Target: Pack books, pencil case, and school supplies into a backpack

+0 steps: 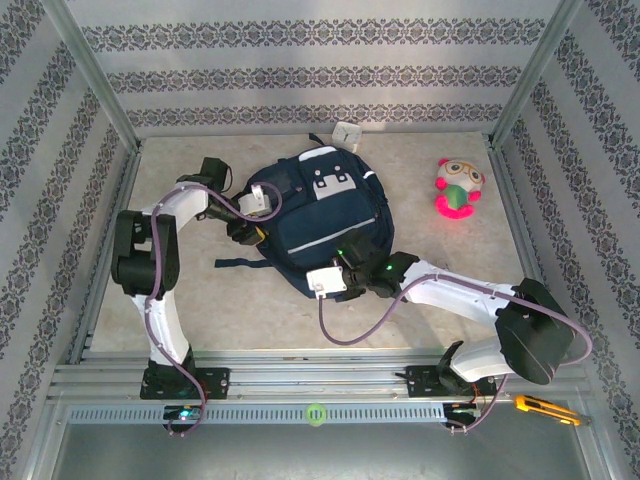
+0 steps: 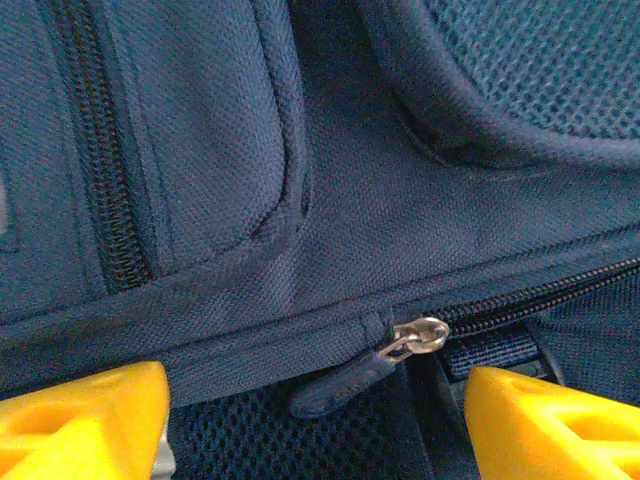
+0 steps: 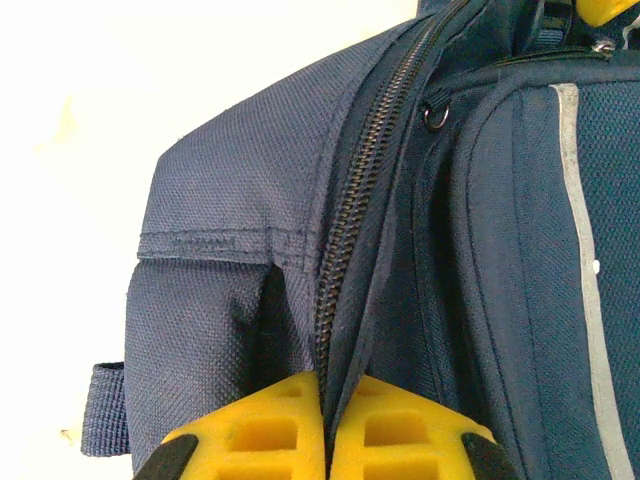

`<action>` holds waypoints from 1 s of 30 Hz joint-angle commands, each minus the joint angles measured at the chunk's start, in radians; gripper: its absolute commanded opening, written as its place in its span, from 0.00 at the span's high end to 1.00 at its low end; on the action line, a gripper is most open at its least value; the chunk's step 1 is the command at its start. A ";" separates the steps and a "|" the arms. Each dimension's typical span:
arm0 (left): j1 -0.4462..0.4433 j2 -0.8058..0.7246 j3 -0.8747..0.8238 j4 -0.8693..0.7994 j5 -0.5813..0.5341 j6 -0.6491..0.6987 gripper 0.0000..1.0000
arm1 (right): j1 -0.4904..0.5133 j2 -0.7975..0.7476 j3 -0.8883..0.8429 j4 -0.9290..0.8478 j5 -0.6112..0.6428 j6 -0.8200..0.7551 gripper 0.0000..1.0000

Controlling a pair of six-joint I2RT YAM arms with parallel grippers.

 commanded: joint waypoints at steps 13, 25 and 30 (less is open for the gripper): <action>-0.015 -0.017 -0.036 -0.188 -0.004 0.092 0.38 | -0.007 0.034 0.019 0.013 -0.001 0.023 1.00; -0.040 0.018 0.039 -0.194 0.056 0.035 0.45 | -0.016 0.034 0.022 0.042 -0.031 0.039 1.00; -0.040 0.007 0.046 -0.229 0.084 0.017 0.59 | -0.021 0.033 0.021 0.046 -0.034 0.047 1.00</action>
